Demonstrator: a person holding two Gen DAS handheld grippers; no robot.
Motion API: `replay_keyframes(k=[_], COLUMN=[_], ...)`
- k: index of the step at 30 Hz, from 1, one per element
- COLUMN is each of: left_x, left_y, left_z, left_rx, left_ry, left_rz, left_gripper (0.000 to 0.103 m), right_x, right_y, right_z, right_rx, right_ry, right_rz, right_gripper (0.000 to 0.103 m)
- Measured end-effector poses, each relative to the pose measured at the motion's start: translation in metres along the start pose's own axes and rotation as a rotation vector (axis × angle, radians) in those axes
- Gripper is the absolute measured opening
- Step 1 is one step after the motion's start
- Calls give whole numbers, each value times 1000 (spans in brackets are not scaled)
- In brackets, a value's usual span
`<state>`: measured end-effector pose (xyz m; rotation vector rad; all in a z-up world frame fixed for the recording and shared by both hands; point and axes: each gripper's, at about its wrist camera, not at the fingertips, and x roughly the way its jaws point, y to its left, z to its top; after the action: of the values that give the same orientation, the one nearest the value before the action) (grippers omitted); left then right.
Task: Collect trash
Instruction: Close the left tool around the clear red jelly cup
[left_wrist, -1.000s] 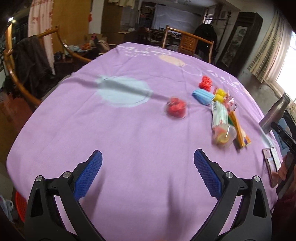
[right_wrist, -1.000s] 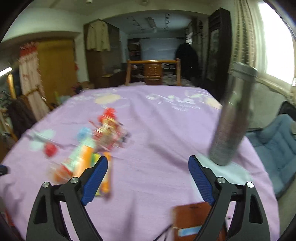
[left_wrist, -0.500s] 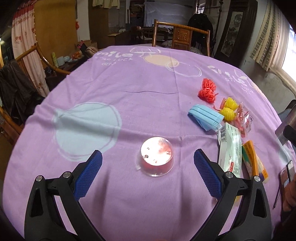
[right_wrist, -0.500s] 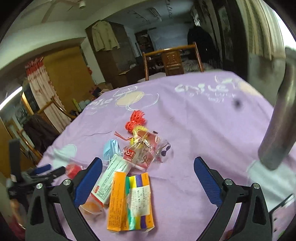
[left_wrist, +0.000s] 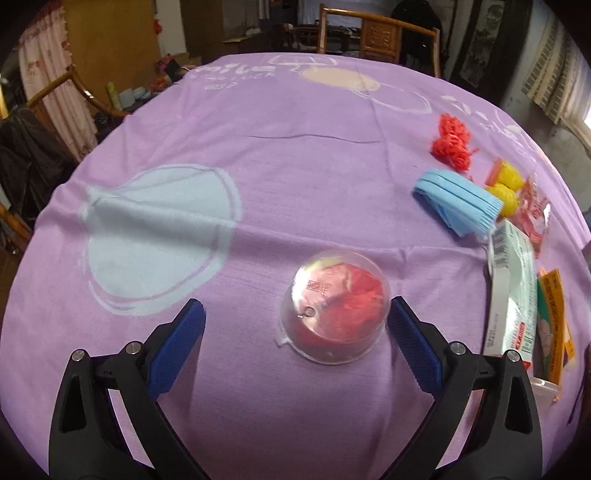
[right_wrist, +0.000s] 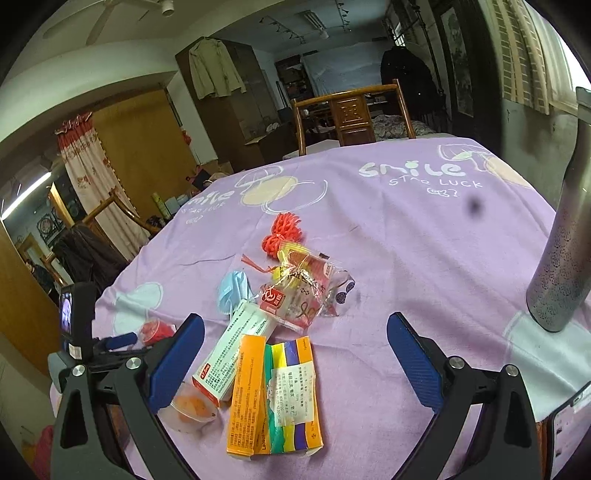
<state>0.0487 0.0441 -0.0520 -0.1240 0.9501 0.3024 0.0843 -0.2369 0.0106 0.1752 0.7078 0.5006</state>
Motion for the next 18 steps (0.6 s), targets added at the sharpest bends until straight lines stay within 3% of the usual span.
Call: replay_keyframes(k=[4,7,13,18], left_x=[-6,-5,-9,-12], left_y=[28,38,15,30], left_z=[2,1,-2,-3], left_rx=[-109,-164,-45,-103], left_ry=[-31,-8,-25,-21], left_rz=[104,-47,-9,-47], left_gripper=[96,96,94,73], right_x=[1,3,4,5], right_y=[3,3,5,0], right_z=[-2,-1,-1,0], right_rx=[-34,-37,-56,-33], right_ry=[-3,3,14,23], right_rz=[-57,-53,-65,-55], right_gripper=[97,97,97,97])
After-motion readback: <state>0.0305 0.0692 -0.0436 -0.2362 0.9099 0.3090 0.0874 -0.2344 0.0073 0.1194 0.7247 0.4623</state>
